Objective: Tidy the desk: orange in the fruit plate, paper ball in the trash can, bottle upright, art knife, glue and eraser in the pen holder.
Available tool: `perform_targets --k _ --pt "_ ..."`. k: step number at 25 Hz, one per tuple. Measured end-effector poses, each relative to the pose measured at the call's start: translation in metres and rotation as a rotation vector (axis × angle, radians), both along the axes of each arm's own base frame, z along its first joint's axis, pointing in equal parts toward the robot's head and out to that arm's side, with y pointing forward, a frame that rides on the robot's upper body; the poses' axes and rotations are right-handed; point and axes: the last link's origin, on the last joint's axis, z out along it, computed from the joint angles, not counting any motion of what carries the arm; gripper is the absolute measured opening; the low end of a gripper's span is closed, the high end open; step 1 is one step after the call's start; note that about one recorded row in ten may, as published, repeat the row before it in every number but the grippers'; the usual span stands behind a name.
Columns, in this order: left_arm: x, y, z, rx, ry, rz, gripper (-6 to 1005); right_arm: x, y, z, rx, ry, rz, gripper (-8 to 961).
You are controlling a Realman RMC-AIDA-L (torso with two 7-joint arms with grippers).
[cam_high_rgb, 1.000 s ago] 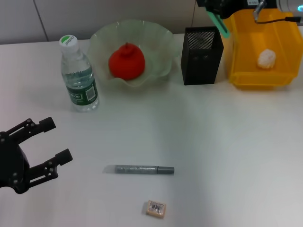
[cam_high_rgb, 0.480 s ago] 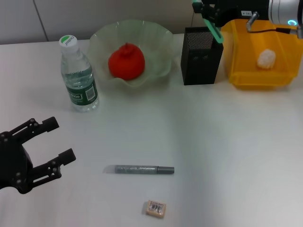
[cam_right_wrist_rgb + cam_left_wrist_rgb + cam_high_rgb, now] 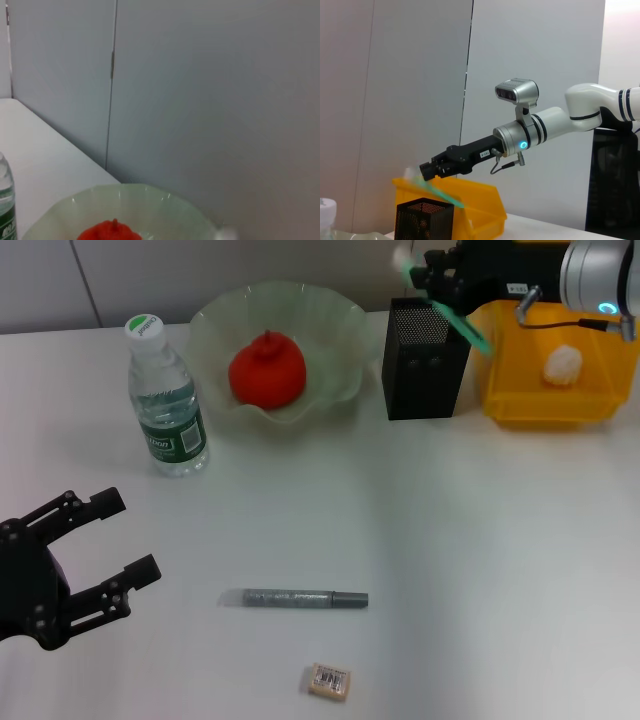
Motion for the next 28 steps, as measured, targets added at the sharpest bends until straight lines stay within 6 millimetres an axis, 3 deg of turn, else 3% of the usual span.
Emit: perform_targets --k 4,9,14,28 --pt "0.0 0.0 0.0 0.0 0.0 0.001 783 0.002 0.0 0.0 0.004 -0.002 -0.005 182" --pt "0.0 0.0 -0.001 0.0 0.001 0.003 781 0.0 0.003 0.005 0.018 -0.002 0.001 376" --pt "-0.001 -0.001 -0.001 0.0 0.001 0.005 779 -0.001 0.003 0.007 0.025 0.002 0.001 477" --pt "0.0 0.0 0.0 0.001 0.001 0.003 775 -0.006 -0.005 0.027 0.042 0.048 -0.004 465"
